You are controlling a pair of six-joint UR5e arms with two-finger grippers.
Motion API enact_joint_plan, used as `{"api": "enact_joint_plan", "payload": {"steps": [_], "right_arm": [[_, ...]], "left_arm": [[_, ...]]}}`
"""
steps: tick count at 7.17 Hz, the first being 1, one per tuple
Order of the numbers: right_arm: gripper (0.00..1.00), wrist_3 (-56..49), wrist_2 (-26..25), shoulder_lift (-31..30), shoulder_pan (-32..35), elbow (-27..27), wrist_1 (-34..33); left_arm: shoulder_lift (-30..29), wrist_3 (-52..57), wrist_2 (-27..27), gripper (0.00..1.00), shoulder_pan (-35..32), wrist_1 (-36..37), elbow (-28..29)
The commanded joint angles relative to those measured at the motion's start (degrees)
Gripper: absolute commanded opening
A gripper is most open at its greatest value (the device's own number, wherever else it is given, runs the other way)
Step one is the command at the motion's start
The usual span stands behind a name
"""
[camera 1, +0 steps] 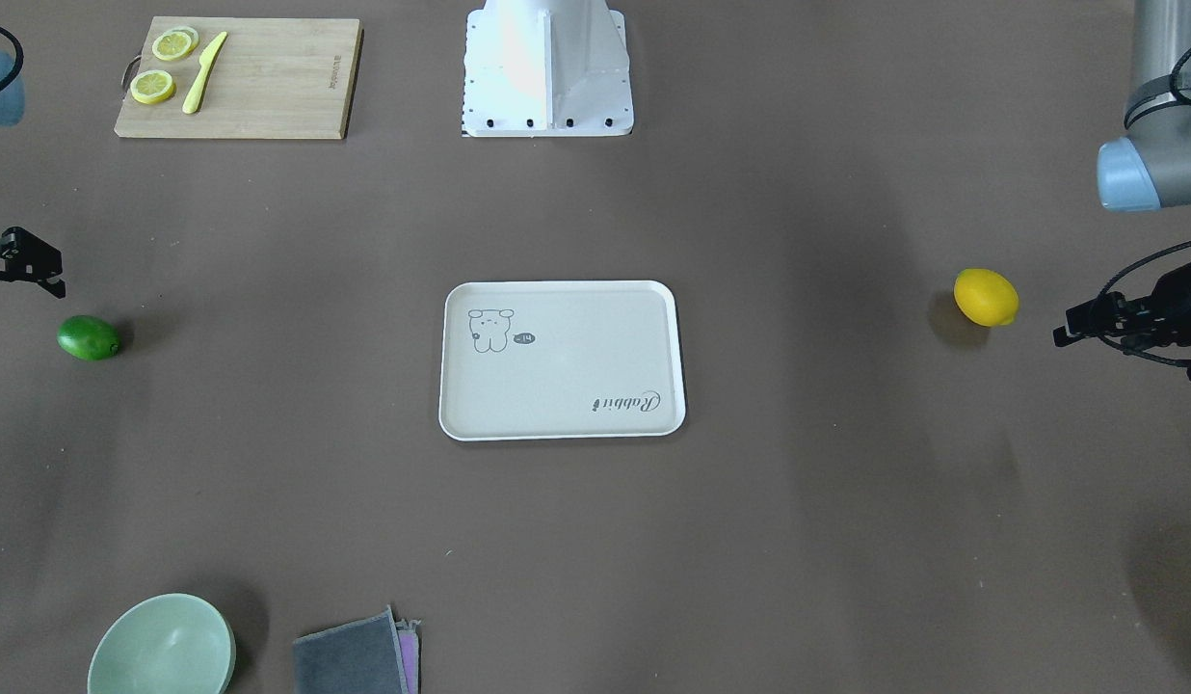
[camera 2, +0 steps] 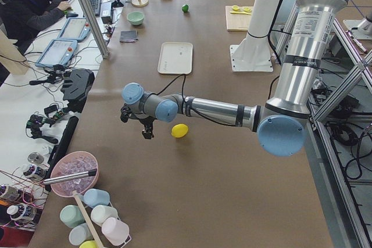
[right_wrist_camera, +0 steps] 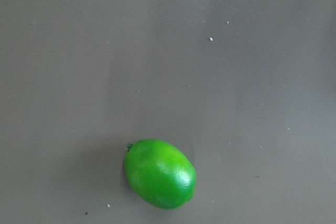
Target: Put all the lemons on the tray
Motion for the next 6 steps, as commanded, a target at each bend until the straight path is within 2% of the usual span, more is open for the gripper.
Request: {"api": "enact_joint_plan", "payload": {"steps": [1,6], "right_arm": [[1.00,0.00,-0.09,0.26,0.00,-0.28,-0.04],[1.00,0.00,0.00,2.29,0.70,-0.81,-0.57]], "left_arm": [[-0.66,0.30,0.09,1.00,0.19,0.26,-0.49],[-0.05,0.12,0.09,1.00,0.11,-1.04,-1.01]]}}
